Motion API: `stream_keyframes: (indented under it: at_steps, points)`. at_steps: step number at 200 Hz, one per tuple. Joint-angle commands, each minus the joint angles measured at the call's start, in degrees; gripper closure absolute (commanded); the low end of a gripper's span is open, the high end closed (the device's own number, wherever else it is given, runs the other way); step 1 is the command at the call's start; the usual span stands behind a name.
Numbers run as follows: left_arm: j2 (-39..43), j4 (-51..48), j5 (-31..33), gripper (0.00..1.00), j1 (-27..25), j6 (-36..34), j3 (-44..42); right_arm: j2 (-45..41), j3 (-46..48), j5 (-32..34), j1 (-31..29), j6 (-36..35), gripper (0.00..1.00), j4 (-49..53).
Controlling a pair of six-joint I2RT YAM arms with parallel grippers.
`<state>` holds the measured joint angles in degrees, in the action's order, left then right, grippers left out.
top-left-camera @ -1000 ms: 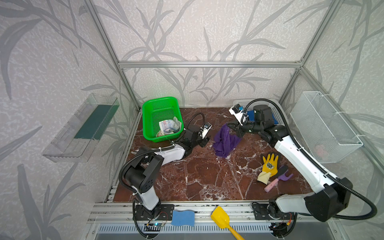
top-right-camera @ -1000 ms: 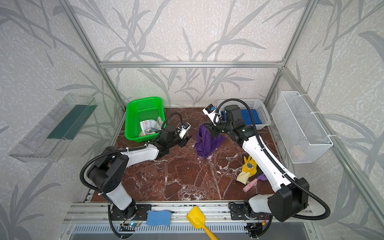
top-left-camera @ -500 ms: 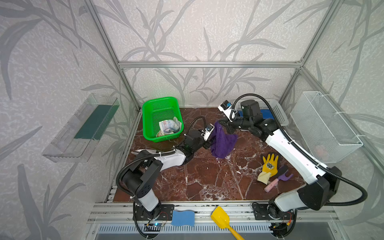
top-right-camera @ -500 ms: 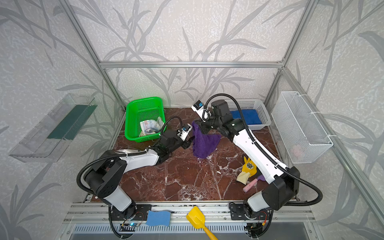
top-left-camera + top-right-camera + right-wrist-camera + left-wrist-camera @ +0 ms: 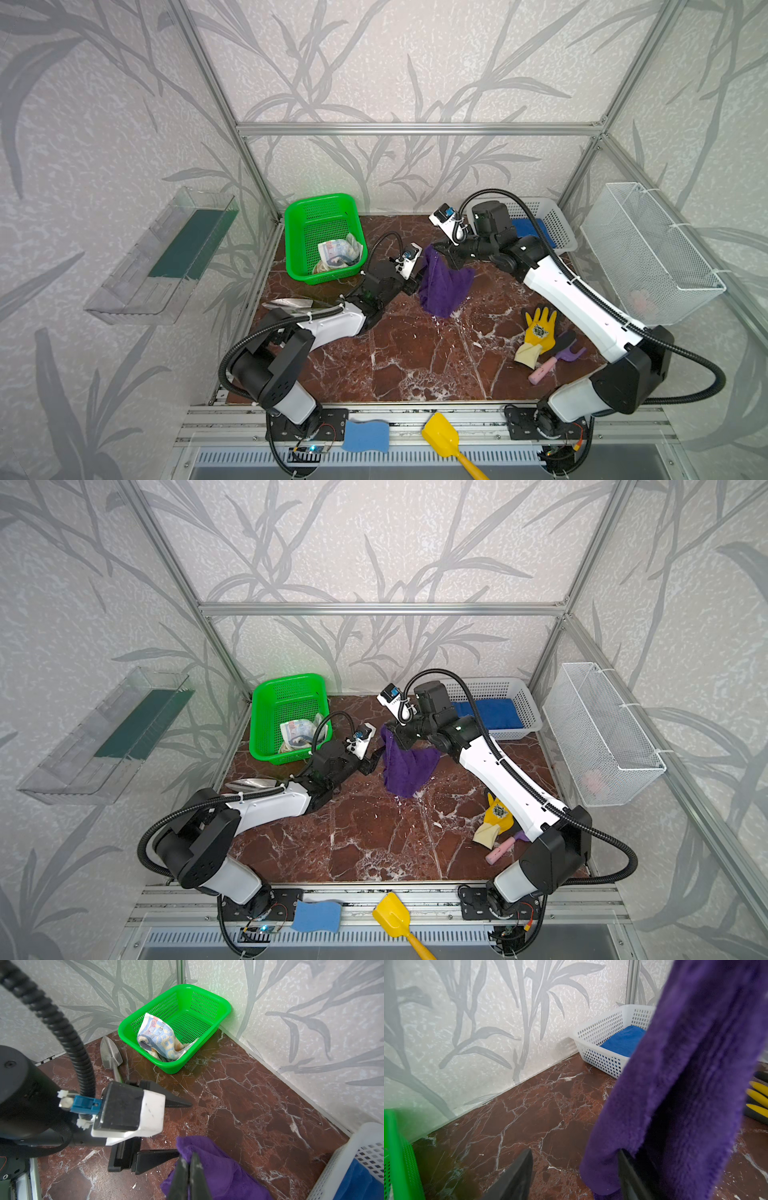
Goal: Fold and stack the towels
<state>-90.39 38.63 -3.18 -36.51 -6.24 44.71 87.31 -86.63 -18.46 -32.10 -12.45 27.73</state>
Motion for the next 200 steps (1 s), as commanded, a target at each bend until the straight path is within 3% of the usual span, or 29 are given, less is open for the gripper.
stream_keyframes:
  at_steps: [1,55,86,117,200]
  points:
    - [0.2,3.1,-2.6,0.34,-1.1,1.6,0.1,0.0,-2.4,0.4,-0.4,-0.2,1.0,0.1]
    - [1.0,3.2,-4.4,0.34,-2.6,1.5,0.6,0.1,-2.2,0.5,-0.4,-0.3,1.0,0.6]
    - [-1.5,-1.7,1.1,0.35,-2.9,1.2,3.8,-1.1,-1.5,0.4,-0.4,-0.2,1.0,0.5]
    - [-4.7,0.8,4.9,0.36,-2.9,0.8,3.4,-3.6,-0.1,0.3,-0.4,-0.6,1.0,0.1]
    - [-8.7,0.5,7.0,0.38,-2.8,0.4,5.0,-9.9,4.7,1.8,-0.3,-2.1,1.0,-0.6]
